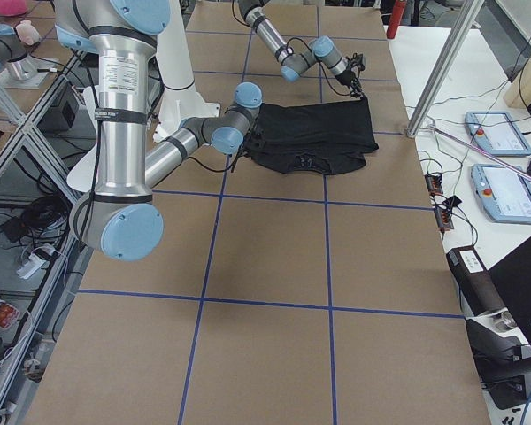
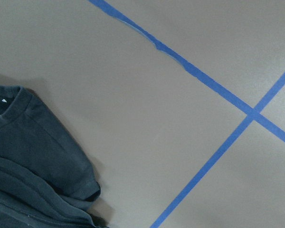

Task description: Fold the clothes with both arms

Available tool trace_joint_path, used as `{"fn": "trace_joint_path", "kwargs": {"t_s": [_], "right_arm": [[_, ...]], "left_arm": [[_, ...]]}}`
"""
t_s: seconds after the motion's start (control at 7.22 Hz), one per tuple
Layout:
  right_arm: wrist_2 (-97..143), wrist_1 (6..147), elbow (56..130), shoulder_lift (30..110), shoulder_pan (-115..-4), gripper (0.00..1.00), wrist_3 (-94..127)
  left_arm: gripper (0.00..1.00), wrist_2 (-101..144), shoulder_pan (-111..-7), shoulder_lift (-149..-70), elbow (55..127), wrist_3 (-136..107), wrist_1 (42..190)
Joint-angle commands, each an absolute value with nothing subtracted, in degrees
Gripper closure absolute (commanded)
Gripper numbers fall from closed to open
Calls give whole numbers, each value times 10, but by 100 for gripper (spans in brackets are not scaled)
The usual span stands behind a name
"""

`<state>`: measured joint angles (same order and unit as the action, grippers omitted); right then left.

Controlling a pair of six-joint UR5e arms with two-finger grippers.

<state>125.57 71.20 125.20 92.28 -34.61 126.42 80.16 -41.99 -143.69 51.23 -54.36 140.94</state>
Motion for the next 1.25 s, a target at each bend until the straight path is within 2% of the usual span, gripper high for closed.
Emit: {"fn": "trace_joint_path", "kwargs": {"t_s": [0.0,0.28,0.55,0.69,1.11], "right_arm": [[1223,711,1239,897,-352,0,1262],[1211,713,1210,853,-352,0,1243],[1188,713,1207,846,-345,0,1243],[1158,713,1207,844,-323,0,1243],[1005,715,1206,811,-222,0,1245]], "left_arm": [[42,811,-436,-1438,536,-501,1418],[40,814,-431,-1385,597,-498,1412],[40,864,-435,-1359,624,-492,1412],[40,867,-435,-1327,663,-493,1412],[40,935,-433,-1148,880,-560,1402]]}}
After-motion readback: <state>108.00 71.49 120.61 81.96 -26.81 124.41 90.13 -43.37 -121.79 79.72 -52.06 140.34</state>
